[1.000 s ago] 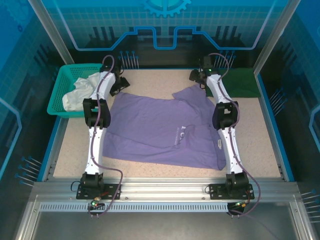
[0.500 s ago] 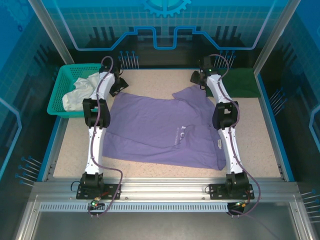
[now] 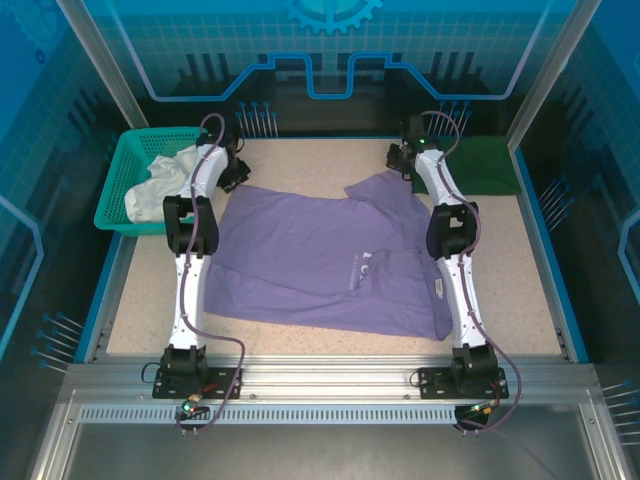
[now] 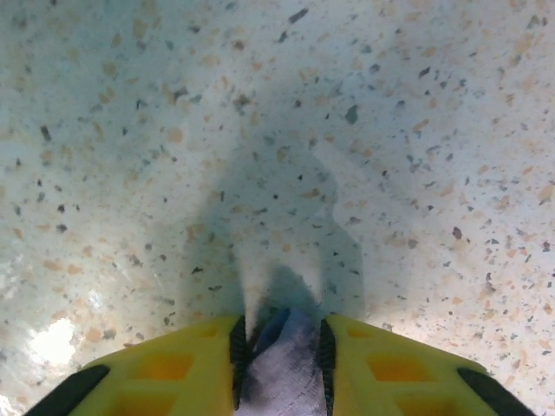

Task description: Fold and stack the t-shirts

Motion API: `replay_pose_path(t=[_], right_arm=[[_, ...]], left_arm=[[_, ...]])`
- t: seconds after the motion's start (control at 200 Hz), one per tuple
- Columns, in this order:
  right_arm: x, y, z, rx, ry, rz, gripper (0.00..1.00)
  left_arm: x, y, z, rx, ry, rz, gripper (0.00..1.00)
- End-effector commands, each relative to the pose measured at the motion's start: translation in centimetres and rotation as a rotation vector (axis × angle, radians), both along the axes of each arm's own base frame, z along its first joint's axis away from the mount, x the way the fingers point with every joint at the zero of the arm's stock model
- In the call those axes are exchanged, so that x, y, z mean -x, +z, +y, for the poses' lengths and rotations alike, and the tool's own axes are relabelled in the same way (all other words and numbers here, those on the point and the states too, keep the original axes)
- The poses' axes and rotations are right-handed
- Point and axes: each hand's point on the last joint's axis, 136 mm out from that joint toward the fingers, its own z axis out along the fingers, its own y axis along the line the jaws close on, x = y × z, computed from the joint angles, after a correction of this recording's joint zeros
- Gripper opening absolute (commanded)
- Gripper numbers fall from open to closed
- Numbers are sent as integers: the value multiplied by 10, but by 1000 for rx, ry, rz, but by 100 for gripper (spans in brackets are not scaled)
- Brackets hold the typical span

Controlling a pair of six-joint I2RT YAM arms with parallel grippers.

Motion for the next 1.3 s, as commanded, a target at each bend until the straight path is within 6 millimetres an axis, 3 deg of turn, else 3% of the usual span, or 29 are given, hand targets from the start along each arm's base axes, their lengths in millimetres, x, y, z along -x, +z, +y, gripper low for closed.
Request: replay_pose_path(t=[0.0, 0.08, 0.22, 0.265, 0.4, 0.62, 0.75, 1.04, 1.216, 1.241, 1.296], right_arm=[[11, -21, -4, -11, 7, 67, 19], [11, -20, -4, -7, 12, 69, 16], [11, -16, -6, -4, 14, 63, 6], [10, -12, -6, -3, 12, 56, 0], [8, 2, -6, -16, 9, 33, 0], [4, 47, -2, -58, 0, -32, 0], [8, 71, -4, -58, 6, -57, 0], [43, 108, 9, -45, 61, -29, 0], [76, 119, 11, -16, 86, 13, 0], [82, 132, 9, -9, 90, -6, 0], [94, 139, 8, 2, 106, -11, 0]], left_arm=[[-2, -18, -12, 45, -36, 7, 23], [-2, -18, -13, 45, -38, 5, 18], [-4, -16, -14, 48, -41, -4, 0], [-5, -13, -16, 49, -44, -12, 0], [-10, 0, -19, 53, -51, -46, 0], [-22, 42, -24, 65, -61, -145, 0], [-18, 51, -29, 72, -79, -161, 0], [11, 67, -34, 63, -113, -169, 0], [34, 83, -35, 61, -133, -202, 0], [37, 87, -34, 56, -135, -215, 0], [44, 95, -34, 51, -148, -242, 0]])
